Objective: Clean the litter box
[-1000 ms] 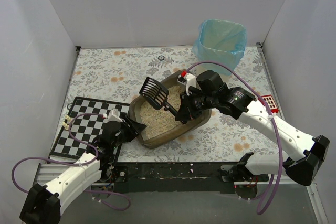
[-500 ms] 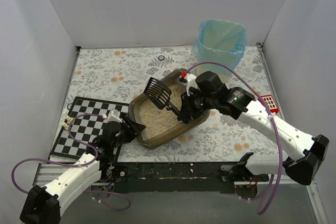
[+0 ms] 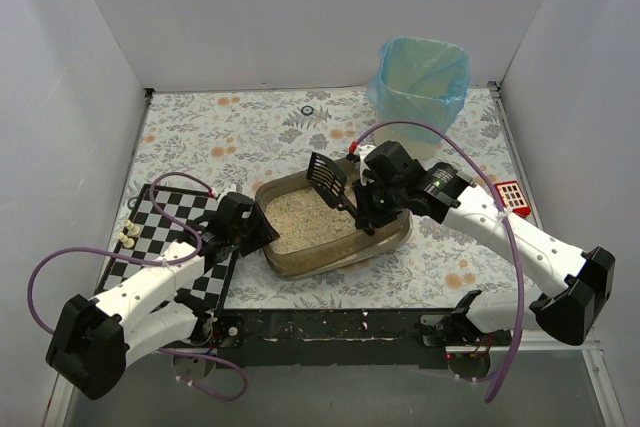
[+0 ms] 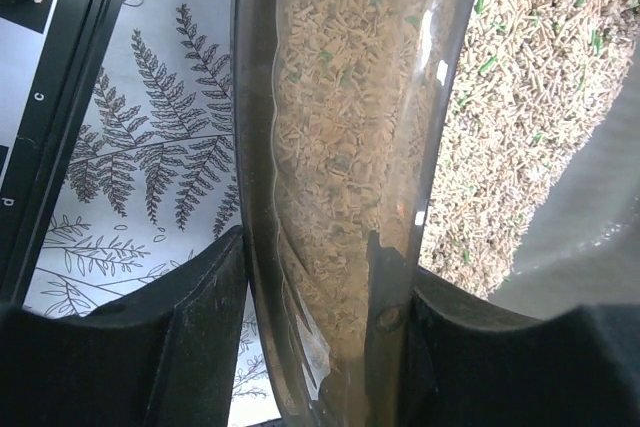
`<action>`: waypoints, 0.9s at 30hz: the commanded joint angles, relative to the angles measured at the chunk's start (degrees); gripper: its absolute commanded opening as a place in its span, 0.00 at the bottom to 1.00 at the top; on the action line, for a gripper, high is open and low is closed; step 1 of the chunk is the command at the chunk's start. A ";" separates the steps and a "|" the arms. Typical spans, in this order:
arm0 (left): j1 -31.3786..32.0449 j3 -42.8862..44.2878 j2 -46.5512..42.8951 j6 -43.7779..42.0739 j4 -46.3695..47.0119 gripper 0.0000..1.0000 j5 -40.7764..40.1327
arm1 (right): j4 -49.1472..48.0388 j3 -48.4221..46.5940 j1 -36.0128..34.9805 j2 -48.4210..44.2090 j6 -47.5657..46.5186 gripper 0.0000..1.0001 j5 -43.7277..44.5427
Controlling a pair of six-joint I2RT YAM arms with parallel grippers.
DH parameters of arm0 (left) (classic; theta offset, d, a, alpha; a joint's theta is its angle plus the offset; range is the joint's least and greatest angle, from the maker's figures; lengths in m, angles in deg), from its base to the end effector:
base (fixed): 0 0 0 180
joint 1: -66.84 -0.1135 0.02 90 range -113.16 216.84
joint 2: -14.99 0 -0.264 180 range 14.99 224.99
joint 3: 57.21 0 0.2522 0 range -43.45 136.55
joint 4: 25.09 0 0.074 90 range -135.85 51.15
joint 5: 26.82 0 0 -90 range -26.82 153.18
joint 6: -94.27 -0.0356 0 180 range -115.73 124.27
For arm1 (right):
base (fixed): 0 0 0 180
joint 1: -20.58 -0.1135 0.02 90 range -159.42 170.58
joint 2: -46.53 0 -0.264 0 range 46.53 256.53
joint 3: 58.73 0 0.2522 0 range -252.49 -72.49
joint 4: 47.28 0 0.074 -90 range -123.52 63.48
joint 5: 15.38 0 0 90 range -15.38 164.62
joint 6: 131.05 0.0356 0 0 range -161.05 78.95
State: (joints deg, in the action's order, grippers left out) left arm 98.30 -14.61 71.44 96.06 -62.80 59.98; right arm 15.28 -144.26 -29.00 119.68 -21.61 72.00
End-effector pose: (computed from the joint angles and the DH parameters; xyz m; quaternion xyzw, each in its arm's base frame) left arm 0.1606 -0.0959 0.1873 -0.4822 0.8115 -0.2770 0.1796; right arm 0.1673 0.1990 0.3361 -0.2519 0.9056 0.2106 0.2684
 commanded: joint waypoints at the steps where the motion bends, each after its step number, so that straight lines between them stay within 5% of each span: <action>1: 0.09 3.33 -0.98 -1.43 -1.54 0.17 -1.81 | 1.65 -1.71 -0.16 -0.02 -0.28 0.01 4.81; 9: 0.09 5.43 -3.54 -3.72 -2.60 0.71 -0.93 | -1.95 2.15 -0.16 -1.60 -0.02 0.01 3.41; 16: 0.09 9.03 -3.45 -4.69 -5.40 0.98 -1.98 | -3.01 4.09 -0.16 -4.06 0.07 0.01 3.14; 20: 0.09 13.51 -5.64 -6.43 -8.49 0.98 -3.40 | -1.78 4.53 -0.16 -5.03 1.03 0.01 0.16; 27: 0.09 20.46 -11.44 -14.69 1.16 0.98 9.68 | 0.51 4.53 -0.08 -4.94 2.00 0.01 -5.65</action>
State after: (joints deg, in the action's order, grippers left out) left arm 98.45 1.04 62.89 87.88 -68.33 61.51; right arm 14.97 -139.38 -29.00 115.81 -20.34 70.19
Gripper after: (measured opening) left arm 0.981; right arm 0.159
